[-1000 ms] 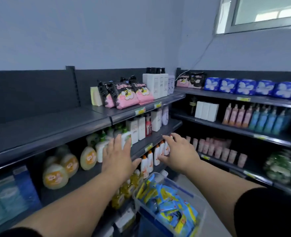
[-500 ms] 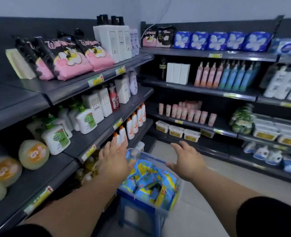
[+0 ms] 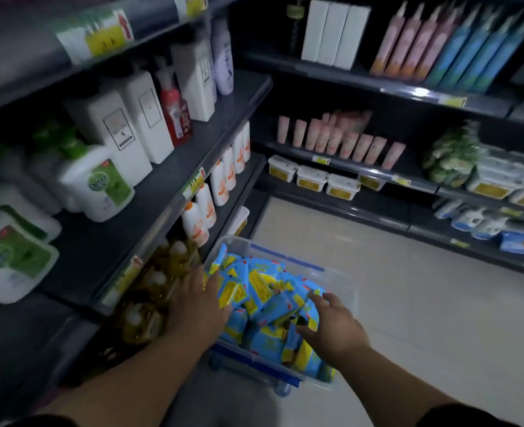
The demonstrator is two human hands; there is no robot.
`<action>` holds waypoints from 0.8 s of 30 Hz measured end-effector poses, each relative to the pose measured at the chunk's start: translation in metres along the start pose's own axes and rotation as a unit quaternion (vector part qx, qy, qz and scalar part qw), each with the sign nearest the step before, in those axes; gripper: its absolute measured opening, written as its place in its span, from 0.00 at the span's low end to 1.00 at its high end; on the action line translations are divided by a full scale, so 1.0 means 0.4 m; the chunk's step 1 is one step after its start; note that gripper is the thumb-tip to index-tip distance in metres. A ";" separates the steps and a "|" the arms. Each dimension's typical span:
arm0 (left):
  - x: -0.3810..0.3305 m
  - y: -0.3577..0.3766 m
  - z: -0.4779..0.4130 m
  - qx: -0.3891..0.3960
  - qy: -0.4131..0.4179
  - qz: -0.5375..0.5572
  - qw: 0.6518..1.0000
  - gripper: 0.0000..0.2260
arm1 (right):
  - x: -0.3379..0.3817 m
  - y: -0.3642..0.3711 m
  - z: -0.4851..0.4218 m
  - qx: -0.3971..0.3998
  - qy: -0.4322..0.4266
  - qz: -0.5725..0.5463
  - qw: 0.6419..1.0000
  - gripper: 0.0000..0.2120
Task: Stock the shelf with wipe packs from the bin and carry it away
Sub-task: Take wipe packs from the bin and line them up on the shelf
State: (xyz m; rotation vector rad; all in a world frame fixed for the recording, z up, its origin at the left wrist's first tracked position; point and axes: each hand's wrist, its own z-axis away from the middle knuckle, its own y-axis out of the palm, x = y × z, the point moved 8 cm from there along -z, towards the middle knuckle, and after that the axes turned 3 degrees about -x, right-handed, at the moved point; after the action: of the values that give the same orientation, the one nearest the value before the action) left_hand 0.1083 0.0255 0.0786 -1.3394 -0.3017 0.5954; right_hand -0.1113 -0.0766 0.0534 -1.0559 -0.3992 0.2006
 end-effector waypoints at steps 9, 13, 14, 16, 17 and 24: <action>-0.070 0.301 -0.133 0.076 0.011 0.071 0.995 0.33 | -0.125 0.188 -0.182 0.038 0.045 -0.026 0.998 0.35; -0.145 0.406 -0.167 0.101 0.018 0.102 0.990 0.33 | -0.177 0.253 -0.264 0.038 0.048 -0.066 0.996 0.35; -0.164 0.426 -0.175 0.103 0.021 0.105 0.989 0.33 | -0.187 0.259 -0.285 0.030 0.043 -0.067 0.996 0.34; -0.193 0.456 -0.192 0.091 0.027 0.102 0.990 0.33 | -0.204 0.266 -0.328 0.020 0.025 -0.056 0.998 0.32; -0.203 0.469 -0.201 0.082 0.029 0.095 0.992 0.34 | -0.210 0.269 -0.349 0.020 0.013 -0.045 0.999 0.32; -0.218 0.520 -0.249 0.076 0.045 -0.018 0.996 0.32 | -0.217 0.311 -0.433 0.076 -0.069 0.028 0.994 0.35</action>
State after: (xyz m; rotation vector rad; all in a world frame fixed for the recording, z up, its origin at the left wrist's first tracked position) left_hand 0.0422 -0.0819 -0.1332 -1.2072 -0.2035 0.5159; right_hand -0.1154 -0.1860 -0.1491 -0.9071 -0.4722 0.3507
